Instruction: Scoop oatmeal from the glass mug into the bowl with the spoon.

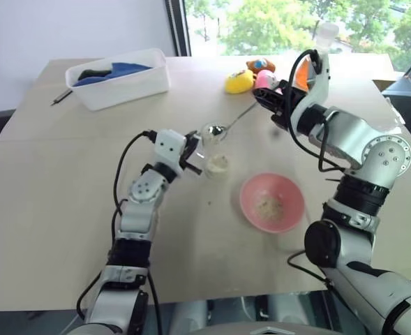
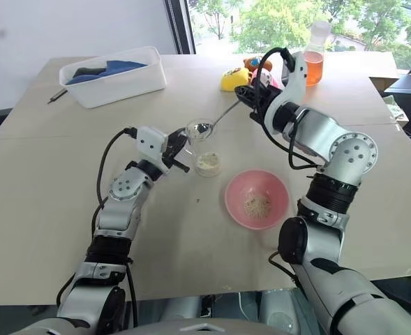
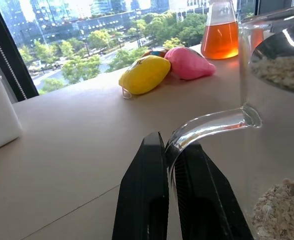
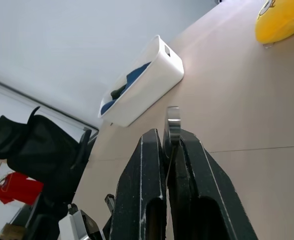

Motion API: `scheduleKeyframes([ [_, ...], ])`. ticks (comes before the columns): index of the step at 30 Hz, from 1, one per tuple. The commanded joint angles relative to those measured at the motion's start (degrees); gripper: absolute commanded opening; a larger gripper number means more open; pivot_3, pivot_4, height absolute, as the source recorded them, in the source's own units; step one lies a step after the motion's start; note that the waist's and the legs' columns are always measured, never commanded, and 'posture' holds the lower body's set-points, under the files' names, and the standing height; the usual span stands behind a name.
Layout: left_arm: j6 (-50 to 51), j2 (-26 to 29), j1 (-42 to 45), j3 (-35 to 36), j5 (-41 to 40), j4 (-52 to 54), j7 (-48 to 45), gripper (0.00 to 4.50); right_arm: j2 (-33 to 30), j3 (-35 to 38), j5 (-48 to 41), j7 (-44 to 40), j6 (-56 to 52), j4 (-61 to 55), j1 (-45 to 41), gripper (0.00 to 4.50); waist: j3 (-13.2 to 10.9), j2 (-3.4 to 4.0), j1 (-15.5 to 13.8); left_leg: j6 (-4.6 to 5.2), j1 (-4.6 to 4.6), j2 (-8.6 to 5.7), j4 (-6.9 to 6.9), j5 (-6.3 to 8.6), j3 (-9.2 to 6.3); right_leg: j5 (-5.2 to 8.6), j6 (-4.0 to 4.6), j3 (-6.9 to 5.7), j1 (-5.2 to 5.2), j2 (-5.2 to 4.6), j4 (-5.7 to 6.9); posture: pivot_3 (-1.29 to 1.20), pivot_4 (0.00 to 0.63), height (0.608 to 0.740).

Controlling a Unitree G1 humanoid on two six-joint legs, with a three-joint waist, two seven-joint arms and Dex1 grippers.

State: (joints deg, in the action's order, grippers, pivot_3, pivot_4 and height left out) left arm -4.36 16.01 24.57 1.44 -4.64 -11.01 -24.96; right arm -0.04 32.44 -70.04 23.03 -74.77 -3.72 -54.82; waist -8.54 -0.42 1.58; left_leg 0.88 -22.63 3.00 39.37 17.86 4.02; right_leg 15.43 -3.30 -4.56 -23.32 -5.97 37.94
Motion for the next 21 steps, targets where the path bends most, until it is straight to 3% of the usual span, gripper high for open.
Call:
scheduleKeyframes([
  [1,-2.79,-0.53,1.95,0.58,-0.7,0.14,0.52,0.06,-1.59,0.2,-6.05,2.96,1.81,-1.68,-0.19,0.0,0.0,0.0,0.21,0.0,0.0,0.0,0.0,0.0,0.0,0.0,0.0,0.0,0.0,0.0,0.0,0.0,0.15,0.74],
  [12,-4.37,-1.64,2.32,0.79,-1.81,0.21,-0.1,0.06,-2.33,-4.87,-20.62,13.87,10.41,-2.17,3.9,0.0,0.0,0.0,0.78,0.0,-0.01,0.01,-0.01,0.0,-0.02,0.0,0.0,0.0,0.0,-0.01,0.0,0.0,0.15,0.74],
  [21,-4.62,-1.75,1.33,0.71,-2.61,1.08,-0.76,0.06,-5.97,-8.73,-26.88,15.35,17.24,-0.27,7.02,0.0,0.0,0.0,0.75,0.0,-0.03,0.01,-0.01,0.0,-0.02,0.0,0.0,0.0,0.0,-0.01,-0.03,0.0,0.15,0.74],
])
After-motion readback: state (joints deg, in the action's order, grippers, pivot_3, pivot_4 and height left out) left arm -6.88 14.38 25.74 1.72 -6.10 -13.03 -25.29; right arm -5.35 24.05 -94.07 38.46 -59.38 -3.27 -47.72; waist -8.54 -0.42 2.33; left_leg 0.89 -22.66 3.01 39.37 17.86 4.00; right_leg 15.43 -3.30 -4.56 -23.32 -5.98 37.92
